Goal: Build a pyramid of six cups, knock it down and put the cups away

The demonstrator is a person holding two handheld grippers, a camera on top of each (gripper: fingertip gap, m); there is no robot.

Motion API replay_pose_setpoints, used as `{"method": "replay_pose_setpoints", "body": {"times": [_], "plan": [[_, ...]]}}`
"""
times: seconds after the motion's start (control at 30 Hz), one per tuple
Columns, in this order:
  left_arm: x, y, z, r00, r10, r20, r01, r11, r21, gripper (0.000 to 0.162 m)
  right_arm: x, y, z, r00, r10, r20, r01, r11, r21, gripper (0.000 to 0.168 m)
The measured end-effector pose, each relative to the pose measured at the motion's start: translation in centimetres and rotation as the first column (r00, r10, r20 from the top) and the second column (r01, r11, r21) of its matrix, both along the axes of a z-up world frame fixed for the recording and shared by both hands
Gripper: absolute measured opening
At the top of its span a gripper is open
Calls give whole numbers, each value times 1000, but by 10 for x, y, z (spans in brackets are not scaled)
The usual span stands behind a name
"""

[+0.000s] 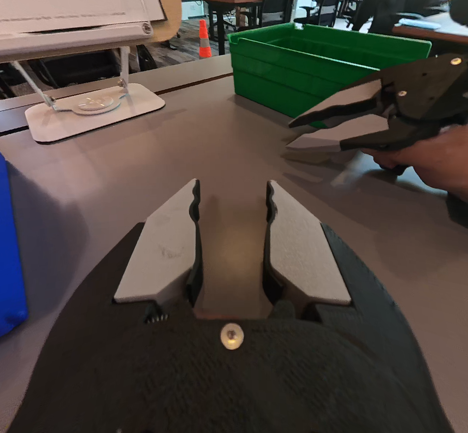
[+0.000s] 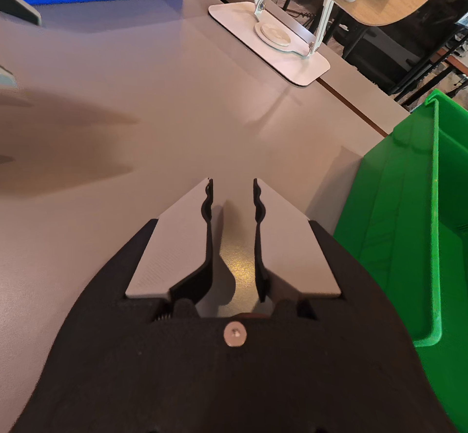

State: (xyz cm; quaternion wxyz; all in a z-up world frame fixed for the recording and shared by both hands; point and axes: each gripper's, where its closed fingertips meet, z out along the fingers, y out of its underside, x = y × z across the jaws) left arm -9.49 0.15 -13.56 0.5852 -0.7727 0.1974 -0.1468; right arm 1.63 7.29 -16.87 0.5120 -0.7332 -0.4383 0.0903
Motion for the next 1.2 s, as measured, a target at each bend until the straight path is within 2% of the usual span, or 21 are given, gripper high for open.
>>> {"method": "replay_pose_setpoints", "body": {"times": [0.13,0.2,0.3,0.43,0.53,0.73,0.87,1.03,1.1,1.2], "plan": [[-23,8,14,990,96,105,-101,994,41,59,0,-1,2,1000,3,-5,-3,1000,2,30],[-37,10,24,983,132,126,-140,988,61,68,0,-2,4,1000,8,-4,-8,1000,17,29],[-59,8,52,975,167,147,-185,976,117,73,-1,-3,7,1000,14,4,-14,999,36,29],[-102,-5,92,950,222,218,-265,944,195,79,-2,-4,10,1000,18,13,-18,998,56,30],[-148,-12,100,920,316,233,-367,904,221,82,-4,-4,8,1000,23,18,-24,998,54,30],[-232,-24,90,821,528,218,-567,799,202,99,-6,-7,9,999,29,16,-30,998,59,30],[-265,-26,75,775,607,175,-631,755,179,108,-8,-8,7,999,42,21,-43,998,53,30],[-274,-7,51,791,590,164,-603,797,39,118,-13,-10,2,997,60,51,-63,997,52,30],[-272,1,41,806,578,124,-584,812,10,118,-13,-10,-1,996,63,58,-65,997,43,30],[-279,13,21,797,604,22,-604,797,-13,117,-13,-9,-2,996,61,58,-63,997,37,30]]}}
